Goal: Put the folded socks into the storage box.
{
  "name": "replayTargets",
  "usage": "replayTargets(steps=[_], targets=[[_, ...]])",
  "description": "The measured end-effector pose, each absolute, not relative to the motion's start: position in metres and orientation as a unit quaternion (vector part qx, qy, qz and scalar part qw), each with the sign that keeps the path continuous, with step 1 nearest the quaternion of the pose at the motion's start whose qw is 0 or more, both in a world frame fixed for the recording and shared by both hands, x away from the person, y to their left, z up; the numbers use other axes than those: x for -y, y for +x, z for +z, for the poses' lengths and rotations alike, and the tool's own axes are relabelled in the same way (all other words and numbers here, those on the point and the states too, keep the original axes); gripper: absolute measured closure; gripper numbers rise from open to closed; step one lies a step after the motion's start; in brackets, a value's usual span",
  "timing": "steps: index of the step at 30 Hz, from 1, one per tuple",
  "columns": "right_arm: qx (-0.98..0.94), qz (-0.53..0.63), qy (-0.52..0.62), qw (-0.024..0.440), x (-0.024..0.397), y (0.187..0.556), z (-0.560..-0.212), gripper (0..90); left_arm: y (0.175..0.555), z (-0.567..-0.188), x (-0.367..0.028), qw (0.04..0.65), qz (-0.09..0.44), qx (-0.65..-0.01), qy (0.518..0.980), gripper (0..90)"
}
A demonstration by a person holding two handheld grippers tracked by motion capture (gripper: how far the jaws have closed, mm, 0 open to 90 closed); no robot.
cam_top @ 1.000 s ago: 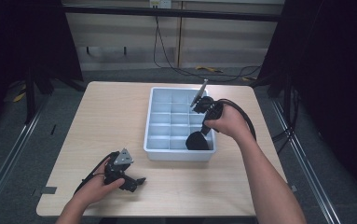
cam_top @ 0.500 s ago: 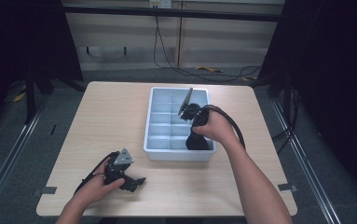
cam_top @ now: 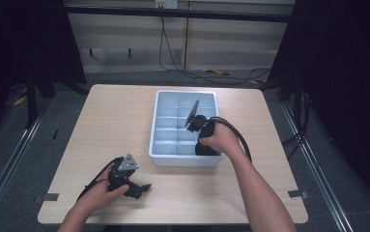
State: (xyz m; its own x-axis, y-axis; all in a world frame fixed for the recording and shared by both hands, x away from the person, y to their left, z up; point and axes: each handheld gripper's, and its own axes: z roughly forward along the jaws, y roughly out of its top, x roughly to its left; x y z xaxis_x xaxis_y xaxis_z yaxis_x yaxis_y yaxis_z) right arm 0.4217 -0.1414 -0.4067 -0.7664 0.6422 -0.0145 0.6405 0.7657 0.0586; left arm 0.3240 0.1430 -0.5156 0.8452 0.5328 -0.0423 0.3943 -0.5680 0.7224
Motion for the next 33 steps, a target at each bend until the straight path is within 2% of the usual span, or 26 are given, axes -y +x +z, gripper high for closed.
replayTargets(steps=[7,22,33], targets=[[-0.937,0.042,0.347,0.001,0.15,0.422,-0.415,89.5,0.324,-0.515,-0.143,0.382,0.089,-0.261,0.882,0.0],[-0.934,0.058,0.354,-0.002,0.157,0.421,-0.437,90.0,0.324,-0.515,-0.142,0.382,0.087,-0.26,0.883,0.0],[-0.934,0.066,0.351,0.0,0.159,0.42,-0.435,88.8,0.324,-0.515,-0.142,0.381,0.088,-0.26,0.883,0.0]])
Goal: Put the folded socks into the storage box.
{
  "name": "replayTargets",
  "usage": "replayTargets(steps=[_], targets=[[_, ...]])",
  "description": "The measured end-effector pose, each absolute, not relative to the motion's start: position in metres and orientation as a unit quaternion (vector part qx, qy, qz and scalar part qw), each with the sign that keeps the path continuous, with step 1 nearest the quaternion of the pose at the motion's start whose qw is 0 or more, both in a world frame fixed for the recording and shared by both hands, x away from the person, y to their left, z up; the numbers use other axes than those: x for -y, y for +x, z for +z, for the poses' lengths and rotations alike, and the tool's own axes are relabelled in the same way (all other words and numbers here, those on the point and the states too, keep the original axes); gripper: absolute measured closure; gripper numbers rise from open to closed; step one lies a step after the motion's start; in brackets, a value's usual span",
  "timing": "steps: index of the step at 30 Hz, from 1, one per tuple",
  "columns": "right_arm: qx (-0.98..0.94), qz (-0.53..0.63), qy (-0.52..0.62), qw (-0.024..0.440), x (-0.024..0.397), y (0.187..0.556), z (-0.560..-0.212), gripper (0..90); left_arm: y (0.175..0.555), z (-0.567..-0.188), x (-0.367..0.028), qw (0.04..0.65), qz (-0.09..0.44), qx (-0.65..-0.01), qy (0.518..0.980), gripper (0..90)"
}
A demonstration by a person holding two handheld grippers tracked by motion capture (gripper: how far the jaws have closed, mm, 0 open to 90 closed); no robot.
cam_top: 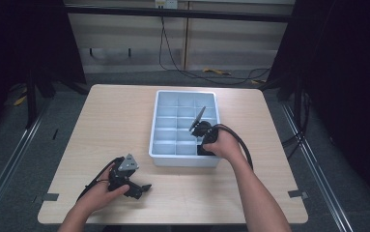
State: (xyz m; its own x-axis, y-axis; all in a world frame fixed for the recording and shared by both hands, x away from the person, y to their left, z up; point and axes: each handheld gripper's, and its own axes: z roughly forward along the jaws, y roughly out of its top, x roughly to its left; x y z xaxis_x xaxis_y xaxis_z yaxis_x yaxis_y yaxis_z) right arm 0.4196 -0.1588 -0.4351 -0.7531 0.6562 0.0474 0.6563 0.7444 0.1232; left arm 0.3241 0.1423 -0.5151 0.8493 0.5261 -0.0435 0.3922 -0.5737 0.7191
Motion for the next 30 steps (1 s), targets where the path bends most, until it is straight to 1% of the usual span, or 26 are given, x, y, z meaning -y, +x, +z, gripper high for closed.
replayTargets(steps=[5,9,12,13,16,25,30], targets=[[0.934,-0.067,-0.35,-0.005,0.16,0.418,-0.426,86.9,0.324,-0.515,-0.143,0.378,0.088,-0.256,0.885,0.0],[0.927,-0.084,-0.365,-0.002,0.166,0.417,-0.412,77.6,0.324,-0.515,-0.142,0.382,0.087,-0.259,0.883,0.0],[0.924,-0.098,-0.37,-0.005,0.169,0.415,-0.403,73.0,0.324,-0.515,-0.142,0.382,0.087,-0.26,0.883,0.0],[0.924,-0.102,-0.37,-0.005,0.17,0.415,-0.401,71.6,0.324,-0.515,-0.142,0.382,0.087,-0.26,0.883,0.0],[0.925,-0.103,-0.367,-0.01,0.172,0.413,-0.395,63.6,0.324,-0.515,-0.142,0.381,0.087,-0.259,0.883,0.0],[0.915,-0.112,-0.386,-0.021,0.176,0.408,-0.38,46.0,0.324,-0.515,-0.142,0.382,0.087,-0.26,0.883,0.0],[0.916,-0.12,-0.381,-0.026,0.177,0.404,-0.375,41.0,0.324,-0.515,-0.142,0.381,0.087,-0.26,0.883,0.0]])
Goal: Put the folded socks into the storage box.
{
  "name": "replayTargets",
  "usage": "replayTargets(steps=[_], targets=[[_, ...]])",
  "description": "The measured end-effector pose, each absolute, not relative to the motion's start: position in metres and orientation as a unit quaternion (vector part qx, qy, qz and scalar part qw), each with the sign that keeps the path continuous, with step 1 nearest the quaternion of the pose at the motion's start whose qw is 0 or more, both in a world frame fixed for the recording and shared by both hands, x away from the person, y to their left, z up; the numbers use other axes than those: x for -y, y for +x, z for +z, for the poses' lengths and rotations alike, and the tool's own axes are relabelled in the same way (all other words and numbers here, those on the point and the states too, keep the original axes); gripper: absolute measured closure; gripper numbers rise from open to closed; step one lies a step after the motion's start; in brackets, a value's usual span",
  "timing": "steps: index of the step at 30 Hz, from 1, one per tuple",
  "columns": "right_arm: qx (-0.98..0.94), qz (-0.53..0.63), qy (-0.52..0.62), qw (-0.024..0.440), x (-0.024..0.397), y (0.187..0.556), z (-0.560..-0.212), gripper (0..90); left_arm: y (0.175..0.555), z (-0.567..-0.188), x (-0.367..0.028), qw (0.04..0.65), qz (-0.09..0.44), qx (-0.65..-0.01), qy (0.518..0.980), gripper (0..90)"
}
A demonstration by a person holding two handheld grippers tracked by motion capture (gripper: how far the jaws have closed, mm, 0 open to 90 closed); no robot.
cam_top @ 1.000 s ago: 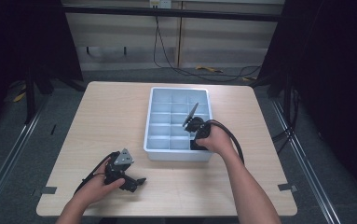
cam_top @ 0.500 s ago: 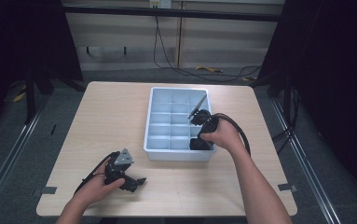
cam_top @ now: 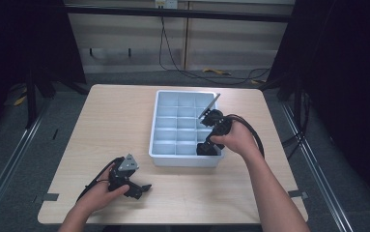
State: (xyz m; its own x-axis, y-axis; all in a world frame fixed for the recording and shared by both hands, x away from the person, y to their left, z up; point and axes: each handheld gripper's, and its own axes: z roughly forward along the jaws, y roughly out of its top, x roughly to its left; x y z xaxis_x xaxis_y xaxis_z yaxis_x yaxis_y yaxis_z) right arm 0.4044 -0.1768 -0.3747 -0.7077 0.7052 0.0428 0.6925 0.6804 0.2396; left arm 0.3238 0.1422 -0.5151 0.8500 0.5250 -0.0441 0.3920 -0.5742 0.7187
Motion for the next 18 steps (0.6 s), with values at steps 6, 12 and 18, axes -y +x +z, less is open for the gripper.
replayTargets(steps=[6,12,18], targets=[[-0.915,0.128,0.38,0.033,0.178,0.402,-0.368,35.9,0.324,-0.515,-0.142,0.381,0.087,-0.259,0.883,0.0],[-0.914,0.133,0.381,0.032,0.186,0.397,-0.365,32.5,0.324,-0.515,-0.142,0.381,0.087,-0.26,0.883,0.0],[-0.91,0.142,0.389,0.036,0.196,0.391,-0.36,31.2,0.324,-0.515,-0.142,0.381,0.087,-0.26,0.883,0.0]])
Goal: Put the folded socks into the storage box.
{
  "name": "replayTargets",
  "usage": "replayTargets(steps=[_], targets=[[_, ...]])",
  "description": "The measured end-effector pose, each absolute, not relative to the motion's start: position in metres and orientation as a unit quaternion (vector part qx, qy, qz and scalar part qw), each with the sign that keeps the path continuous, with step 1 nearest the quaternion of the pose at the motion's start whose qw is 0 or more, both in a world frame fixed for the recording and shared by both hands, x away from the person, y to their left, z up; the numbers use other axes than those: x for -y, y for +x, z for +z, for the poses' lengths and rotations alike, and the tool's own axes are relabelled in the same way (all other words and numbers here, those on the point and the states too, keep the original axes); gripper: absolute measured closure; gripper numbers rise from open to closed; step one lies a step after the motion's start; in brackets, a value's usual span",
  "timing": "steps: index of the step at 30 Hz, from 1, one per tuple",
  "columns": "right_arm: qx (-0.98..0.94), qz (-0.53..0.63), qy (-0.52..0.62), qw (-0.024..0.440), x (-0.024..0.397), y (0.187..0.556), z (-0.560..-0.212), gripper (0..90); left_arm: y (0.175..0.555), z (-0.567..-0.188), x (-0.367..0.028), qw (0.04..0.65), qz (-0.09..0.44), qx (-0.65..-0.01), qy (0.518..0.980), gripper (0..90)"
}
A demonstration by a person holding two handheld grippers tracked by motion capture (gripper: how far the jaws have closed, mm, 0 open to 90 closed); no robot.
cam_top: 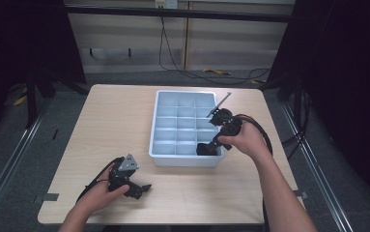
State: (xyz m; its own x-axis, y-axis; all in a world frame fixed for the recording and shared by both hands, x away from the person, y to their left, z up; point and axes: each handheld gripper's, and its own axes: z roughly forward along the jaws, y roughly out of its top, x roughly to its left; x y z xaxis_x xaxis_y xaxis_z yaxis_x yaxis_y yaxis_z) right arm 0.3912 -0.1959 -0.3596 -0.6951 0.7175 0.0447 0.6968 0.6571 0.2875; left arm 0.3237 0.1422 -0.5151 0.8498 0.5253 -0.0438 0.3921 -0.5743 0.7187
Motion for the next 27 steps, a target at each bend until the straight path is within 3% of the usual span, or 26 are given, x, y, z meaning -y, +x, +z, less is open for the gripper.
replayTargets(steps=[27], targets=[[-0.895,0.18,0.407,0.035,0.236,0.362,-0.365,24.8,0.324,-0.515,-0.143,0.377,0.086,-0.257,0.885,0.0]])
